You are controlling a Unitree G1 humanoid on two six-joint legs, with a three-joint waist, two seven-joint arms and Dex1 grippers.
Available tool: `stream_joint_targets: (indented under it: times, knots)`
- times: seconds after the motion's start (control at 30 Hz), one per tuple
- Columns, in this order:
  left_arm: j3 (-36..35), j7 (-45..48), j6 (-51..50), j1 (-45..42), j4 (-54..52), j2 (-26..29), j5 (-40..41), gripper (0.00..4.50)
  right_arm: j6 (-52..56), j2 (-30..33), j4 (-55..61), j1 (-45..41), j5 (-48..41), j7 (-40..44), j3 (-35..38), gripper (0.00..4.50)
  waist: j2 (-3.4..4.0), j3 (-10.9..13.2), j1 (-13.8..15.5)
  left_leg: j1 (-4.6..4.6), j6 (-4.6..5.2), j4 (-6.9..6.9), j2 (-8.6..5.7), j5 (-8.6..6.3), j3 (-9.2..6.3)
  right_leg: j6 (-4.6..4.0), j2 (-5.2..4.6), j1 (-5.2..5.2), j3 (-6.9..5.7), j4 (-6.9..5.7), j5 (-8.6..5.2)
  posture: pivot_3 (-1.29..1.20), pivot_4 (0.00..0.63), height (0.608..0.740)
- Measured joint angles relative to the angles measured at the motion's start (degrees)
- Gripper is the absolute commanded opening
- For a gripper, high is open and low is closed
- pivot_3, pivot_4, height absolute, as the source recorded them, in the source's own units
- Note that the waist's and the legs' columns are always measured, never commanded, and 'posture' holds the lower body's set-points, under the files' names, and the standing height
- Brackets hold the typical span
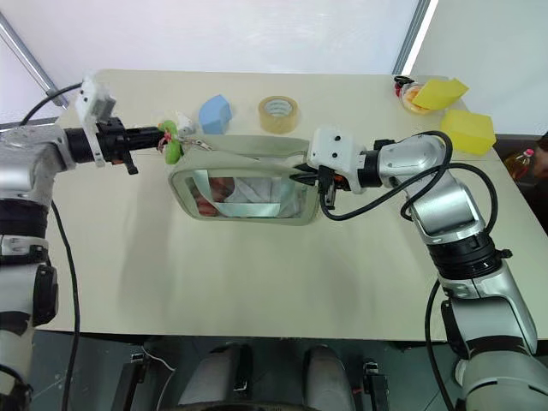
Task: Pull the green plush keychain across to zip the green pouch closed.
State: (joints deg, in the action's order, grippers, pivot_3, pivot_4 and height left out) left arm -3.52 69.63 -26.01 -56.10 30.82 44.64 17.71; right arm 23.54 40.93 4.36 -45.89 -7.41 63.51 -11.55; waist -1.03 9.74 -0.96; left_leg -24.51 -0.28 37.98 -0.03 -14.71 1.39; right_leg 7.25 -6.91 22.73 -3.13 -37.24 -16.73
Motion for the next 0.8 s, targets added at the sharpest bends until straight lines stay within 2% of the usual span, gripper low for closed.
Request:
stream_joint_targets:
  times: [0.17,0.47,0.57,0.73,0.8]
  knots:
    - [0.02,2.36,-1.75,-3.30,-5.38,-0.07,2.13,0.03,1.22,-1.72,-2.38,-2.14,1.73,-2.08,-0.94,0.00,0.02,-0.01,-0.01,0.03,0.00,0.00,0.00,0.00,-0.01,0.00,0.00,-0.02,0.01,0.00,0.00,0.00,0.150,0.740]
    - [6.51,1.08,2.46,-3.08,-9.19,-6.31,-1.53,0.03,1.51,-2.35,-2.50,-2.56,2.28,-2.48,-1.29,0.00,0.02,-0.01,-0.30,0.02,-0.01,0.00,0.00,0.00,0.01,0.00,0.00,0.01,0.02,0.00,0.00,0.00,0.150,0.740]
    - [7.25,0.78,4.97,-3.14,-8.84,-6.40,-3.28,0.92,1.54,-2.38,-2.61,-2.56,2.46,-2.56,-1.29,0.00,0.02,-0.01,-0.20,0.03,0.00,0.01,0.00,0.00,0.01,0.00,0.01,0.00,0.01,-0.01,0.00,0.00,0.150,0.740]
    - [7.24,0.12,5.78,-4.19,-6.74,-6.15,-4.19,3.33,1.58,-2.39,-2.64,-2.56,2.72,-3.07,-1.29,0.00,0.02,-0.01,0.00,0.01,0.00,0.02,0.00,0.00,0.01,0.00,0.01,-0.01,0.00,0.01,0.00,0.00,0.150,0.740]
    - [7.27,1.22,6.45,-5.52,-6.39,-4.27,-4.69,3.33,1.16,-2.66,-3.11,-2.56,2.83,-3.28,-1.31,0.00,0.02,-0.01,-0.24,0.01,0.00,0.00,0.00,0.00,0.01,0.00,0.01,0.01,0.01,0.01,0.00,0.00,0.150,0.740]
